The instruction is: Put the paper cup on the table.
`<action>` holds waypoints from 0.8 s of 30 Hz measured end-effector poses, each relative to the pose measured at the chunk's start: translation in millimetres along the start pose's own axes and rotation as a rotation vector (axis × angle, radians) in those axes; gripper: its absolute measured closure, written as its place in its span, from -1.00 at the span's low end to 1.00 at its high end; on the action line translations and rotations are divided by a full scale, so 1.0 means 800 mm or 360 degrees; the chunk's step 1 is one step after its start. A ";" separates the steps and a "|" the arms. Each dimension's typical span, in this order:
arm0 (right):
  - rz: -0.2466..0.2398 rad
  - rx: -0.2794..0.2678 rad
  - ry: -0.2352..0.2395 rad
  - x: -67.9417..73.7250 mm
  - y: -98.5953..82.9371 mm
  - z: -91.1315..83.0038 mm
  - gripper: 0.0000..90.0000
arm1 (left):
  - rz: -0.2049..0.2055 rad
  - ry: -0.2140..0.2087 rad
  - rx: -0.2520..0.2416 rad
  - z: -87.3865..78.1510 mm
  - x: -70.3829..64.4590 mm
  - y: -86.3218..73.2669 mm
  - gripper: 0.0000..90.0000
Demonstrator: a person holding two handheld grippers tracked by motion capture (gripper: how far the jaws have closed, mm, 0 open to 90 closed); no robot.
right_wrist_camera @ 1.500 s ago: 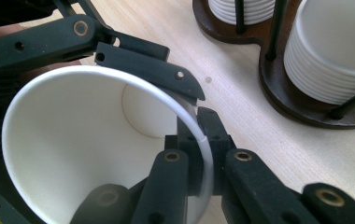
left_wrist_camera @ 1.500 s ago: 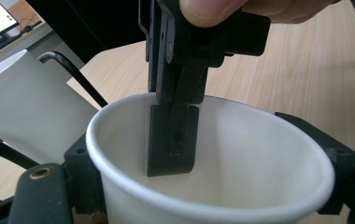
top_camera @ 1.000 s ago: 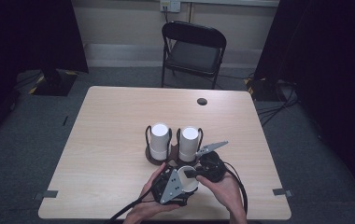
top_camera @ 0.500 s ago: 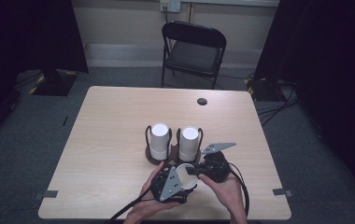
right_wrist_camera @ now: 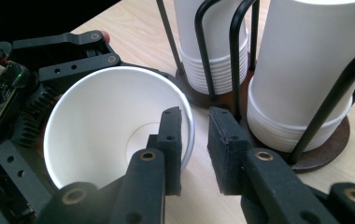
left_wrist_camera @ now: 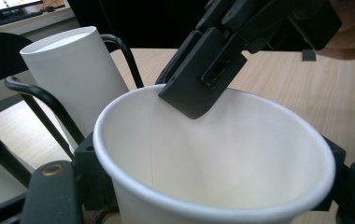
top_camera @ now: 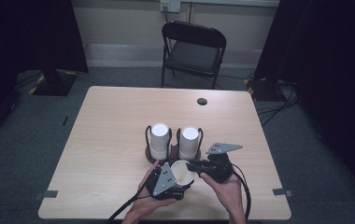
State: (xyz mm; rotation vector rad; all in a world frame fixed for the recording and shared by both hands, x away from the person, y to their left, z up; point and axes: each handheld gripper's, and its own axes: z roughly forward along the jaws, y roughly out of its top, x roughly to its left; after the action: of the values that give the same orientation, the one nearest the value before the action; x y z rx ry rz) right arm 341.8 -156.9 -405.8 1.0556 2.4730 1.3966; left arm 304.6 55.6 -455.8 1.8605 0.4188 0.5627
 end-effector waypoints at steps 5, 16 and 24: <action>-0.0013 -0.0091 0.0008 0.000 -0.004 -0.002 0.59 | -0.0064 0.0001 -0.0026 -0.002 0.005 -0.002 -0.46; 0.0003 -0.0270 -0.0020 -0.002 -0.009 -0.010 0.50 | -0.0113 0.0015 -0.0037 -0.007 0.015 -0.003 -0.46; 0.0016 -0.0326 -0.0055 -0.006 -0.015 -0.015 0.45 | -0.0142 0.0033 -0.0044 -0.012 0.022 -0.003 -0.47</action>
State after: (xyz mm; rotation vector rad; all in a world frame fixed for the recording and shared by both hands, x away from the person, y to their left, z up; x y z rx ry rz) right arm 334.6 -172.2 -409.4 1.0393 2.2454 1.5798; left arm 313.2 73.1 -451.9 1.8013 0.5030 0.5250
